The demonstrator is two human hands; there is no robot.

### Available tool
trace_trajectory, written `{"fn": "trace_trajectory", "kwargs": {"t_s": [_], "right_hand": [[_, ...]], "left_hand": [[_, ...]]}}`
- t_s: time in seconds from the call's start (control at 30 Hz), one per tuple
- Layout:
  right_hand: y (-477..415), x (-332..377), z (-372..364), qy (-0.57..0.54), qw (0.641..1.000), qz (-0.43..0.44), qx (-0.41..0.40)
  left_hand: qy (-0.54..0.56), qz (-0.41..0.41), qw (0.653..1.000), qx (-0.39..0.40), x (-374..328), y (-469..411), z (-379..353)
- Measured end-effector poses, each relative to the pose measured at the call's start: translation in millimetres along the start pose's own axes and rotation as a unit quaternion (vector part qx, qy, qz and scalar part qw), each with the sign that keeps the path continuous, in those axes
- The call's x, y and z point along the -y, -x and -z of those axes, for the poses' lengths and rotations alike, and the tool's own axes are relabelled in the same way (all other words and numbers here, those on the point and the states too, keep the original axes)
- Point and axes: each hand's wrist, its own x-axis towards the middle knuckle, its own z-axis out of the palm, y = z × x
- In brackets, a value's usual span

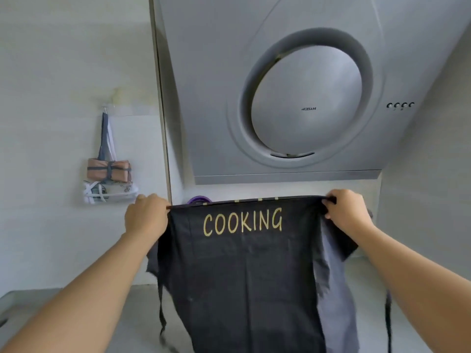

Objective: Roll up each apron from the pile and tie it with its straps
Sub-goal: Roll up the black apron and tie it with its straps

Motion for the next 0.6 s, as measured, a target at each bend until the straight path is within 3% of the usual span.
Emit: {"fn": "trace_trajectory", "kwargs": {"t_s": [0.1, 0.17, 0.2, 0.27, 0.33, 0.37, 0.4, 0.53, 0.6], "right_hand": [[8.0, 1.5, -2.3, -0.035, 0.998, 0.013, -0.049], [11.2, 1.6, 1.7, -0.066, 0.995, 0.017, -0.074], [13.4, 2.6, 5.2, -0.077, 0.992, 0.025, -0.101], [19.8, 8.0, 12.4, -0.115, 0.976, 0.058, -0.175], [28.3, 17.7, 17.0, -0.164, 0.951, 0.108, -0.239], [29.9, 20.6, 16.8, -0.180, 0.941, 0.125, -0.259], [28.9, 21.3, 14.7, -0.187, 0.937, 0.129, -0.267], [23.3, 14.3, 0.9, -0.191, 0.954, 0.073, -0.220], [25.1, 14.7, -7.1, -0.189, 0.949, 0.078, -0.240]], "left_hand": [[0.069, 0.076, 0.993, 0.060, 3.4, -1.1, 6.6], [0.174, 0.125, 0.971, 0.106, 4.0, -7.6, 9.4], [0.274, 0.147, 0.944, 0.111, 1.4, -7.4, 13.0], [0.537, 0.172, 0.824, 0.058, -5.2, -3.9, 21.2], [0.678, 0.170, 0.713, -0.052, -14.6, 4.8, 30.5], [0.695, 0.155, 0.695, -0.097, -14.6, 5.3, 29.5], [0.687, 0.134, 0.704, -0.125, -13.4, 6.5, 27.5], [0.518, 0.088, 0.839, -0.143, 5.2, 7.4, 11.6], [0.405, 0.056, 0.888, -0.211, 13.4, 8.1, 6.2]]}}
